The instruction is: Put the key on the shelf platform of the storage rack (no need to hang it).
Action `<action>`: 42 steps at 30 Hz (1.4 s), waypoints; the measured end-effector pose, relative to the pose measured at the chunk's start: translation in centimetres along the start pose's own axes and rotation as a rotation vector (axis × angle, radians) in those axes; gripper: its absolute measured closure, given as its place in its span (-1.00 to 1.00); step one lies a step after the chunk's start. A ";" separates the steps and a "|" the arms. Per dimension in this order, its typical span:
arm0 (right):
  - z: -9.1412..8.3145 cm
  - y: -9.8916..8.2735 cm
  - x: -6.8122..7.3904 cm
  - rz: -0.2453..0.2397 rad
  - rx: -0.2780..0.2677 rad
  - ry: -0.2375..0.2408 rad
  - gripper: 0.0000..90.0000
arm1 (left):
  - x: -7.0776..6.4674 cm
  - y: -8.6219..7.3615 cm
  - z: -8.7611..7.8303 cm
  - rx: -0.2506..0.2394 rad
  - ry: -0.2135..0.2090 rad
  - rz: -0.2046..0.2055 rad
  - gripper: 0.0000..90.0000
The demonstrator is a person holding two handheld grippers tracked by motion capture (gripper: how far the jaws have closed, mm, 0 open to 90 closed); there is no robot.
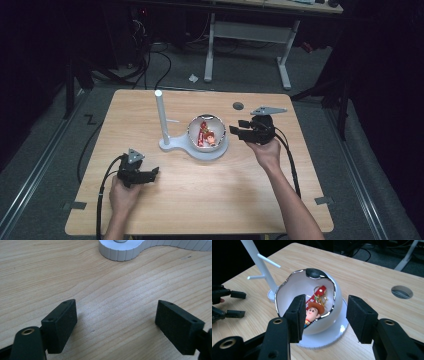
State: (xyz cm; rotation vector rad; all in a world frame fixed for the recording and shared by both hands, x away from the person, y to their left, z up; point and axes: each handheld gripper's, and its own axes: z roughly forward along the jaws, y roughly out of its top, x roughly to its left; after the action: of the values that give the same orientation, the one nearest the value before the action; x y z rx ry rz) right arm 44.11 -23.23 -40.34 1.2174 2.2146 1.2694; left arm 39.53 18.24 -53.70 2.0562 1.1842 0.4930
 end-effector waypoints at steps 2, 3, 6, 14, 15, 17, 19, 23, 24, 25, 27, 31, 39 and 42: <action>-0.5 -0.1 -0.2 0.004 -0.007 -0.002 0.12 | 0.0 0.0 0.0 0.000 0.000 -0.001 -0.59; -0.7 -0.1 -0.2 0.007 -0.013 -0.003 0.12 | 0.0 0.0 0.0 0.000 -0.001 -0.001 -0.60; -1.6 -0.5 -0.4 0.012 -0.035 -0.009 0.13 | 0.0 0.0 0.0 0.000 -0.001 0.000 -0.60; -2.8 -1.0 -0.7 0.016 -0.042 -0.024 0.13 | 0.0 0.0 0.0 0.000 -0.001 -0.001 -0.60; -3.1 -1.0 -0.7 0.013 -0.044 -0.024 0.13 | 0.0 0.0 0.0 0.000 -0.001 0.000 -0.59; -3.2 -1.0 -0.6 0.019 -0.040 -0.024 0.13 | 0.0 0.0 0.0 0.000 -0.001 0.000 -0.60; -3.6 -1.2 -0.5 0.005 -0.060 -0.049 0.16 | 0.0 0.0 0.0 0.000 0.000 -0.001 -0.60; -3.8 -1.2 -0.5 0.004 -0.048 -0.044 0.16 | 0.0 0.0 0.0 0.000 0.000 0.000 -0.59; -3.9 -1.3 -0.4 0.005 -0.046 -0.045 0.16 | 0.0 0.0 0.0 0.000 0.000 0.000 -0.59; -4.0 -1.3 -0.4 0.004 -0.047 -0.047 0.16 | 0.0 0.0 0.0 0.000 0.000 0.000 -0.60; -4.3 -1.5 -0.3 0.001 -0.054 -0.052 0.16 | 0.0 0.0 0.0 0.001 -0.002 -0.001 -0.60; -5.2 -2.2 -0.4 0.015 -0.062 -0.058 0.17 | 0.0 0.0 0.0 0.001 -0.001 -0.001 -0.59; -6.8 -2.7 -0.5 0.015 -0.074 -0.075 0.17 | 0.0 0.0 0.0 0.002 -0.002 0.000 -0.60; -7.3 -2.7 -0.4 0.009 -0.077 -0.080 0.17 | 0.0 0.0 0.0 0.002 -0.002 0.000 -0.59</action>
State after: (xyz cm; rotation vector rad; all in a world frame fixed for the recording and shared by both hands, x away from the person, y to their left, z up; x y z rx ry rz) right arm 38.38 -28.29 -38.53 1.2286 2.0869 1.2750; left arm 39.54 18.25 -53.70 2.0578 1.1842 0.4904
